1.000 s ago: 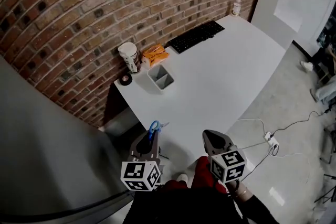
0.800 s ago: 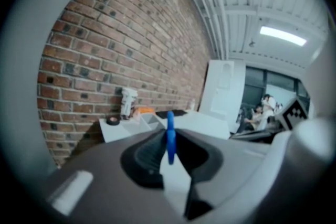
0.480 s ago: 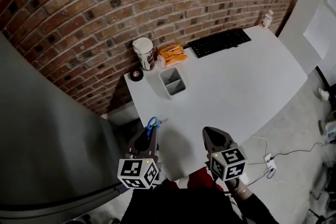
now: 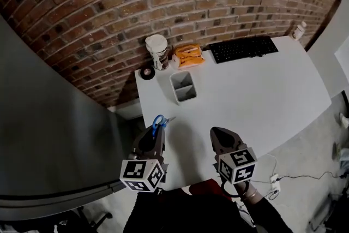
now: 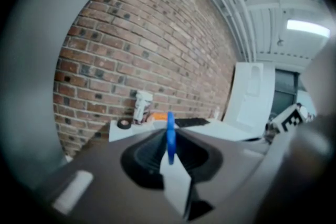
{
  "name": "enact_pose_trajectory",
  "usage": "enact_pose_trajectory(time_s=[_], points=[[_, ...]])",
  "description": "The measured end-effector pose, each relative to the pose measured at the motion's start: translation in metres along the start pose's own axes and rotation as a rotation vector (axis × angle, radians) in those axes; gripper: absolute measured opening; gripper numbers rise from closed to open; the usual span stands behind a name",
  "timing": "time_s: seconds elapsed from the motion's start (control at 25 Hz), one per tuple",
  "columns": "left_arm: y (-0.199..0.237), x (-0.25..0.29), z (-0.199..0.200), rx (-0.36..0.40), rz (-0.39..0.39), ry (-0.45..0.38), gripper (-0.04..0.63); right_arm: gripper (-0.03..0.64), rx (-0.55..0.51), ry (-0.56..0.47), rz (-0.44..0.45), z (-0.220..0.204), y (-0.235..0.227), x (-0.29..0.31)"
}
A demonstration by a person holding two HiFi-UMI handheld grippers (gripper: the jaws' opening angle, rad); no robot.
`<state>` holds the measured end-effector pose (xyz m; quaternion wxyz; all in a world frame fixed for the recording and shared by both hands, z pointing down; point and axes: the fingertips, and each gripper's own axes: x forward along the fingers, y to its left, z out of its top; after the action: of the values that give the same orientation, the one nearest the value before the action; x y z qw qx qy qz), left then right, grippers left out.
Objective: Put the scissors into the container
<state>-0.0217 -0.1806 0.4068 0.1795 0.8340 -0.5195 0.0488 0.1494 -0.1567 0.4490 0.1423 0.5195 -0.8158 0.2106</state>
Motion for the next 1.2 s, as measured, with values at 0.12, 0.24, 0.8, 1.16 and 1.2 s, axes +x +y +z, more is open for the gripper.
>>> enact_pose_trajectory(time_s=[0.12, 0.24, 0.8, 1.16, 1.2], points=[[-0.001, 0.008, 0.002, -0.007, 0.029, -0.004, 0.048, 0.009, -0.009, 0.002, 0.035, 0.005, -0.006, 0.009], [-0.003, 0.016, 0.002, -0.017, 0.055, -0.007, 0.048, 0.009, -0.024, 0.013, 0.067, 0.007, -0.011, 0.018], [-0.011, 0.056, 0.015, -0.107, 0.086, -0.049, 0.048, 0.009, -0.120, 0.069, 0.159, 0.015, -0.027, 0.074], [-0.006, 0.083, 0.021, -0.113, 0.077, -0.071, 0.048, 0.009, -0.173, 0.086, 0.172, 0.022, -0.029, 0.097], [-0.005, 0.086, 0.020, -0.116, 0.076, -0.070, 0.048, 0.009, -0.173, 0.085, 0.170, 0.023, -0.030, 0.098]])
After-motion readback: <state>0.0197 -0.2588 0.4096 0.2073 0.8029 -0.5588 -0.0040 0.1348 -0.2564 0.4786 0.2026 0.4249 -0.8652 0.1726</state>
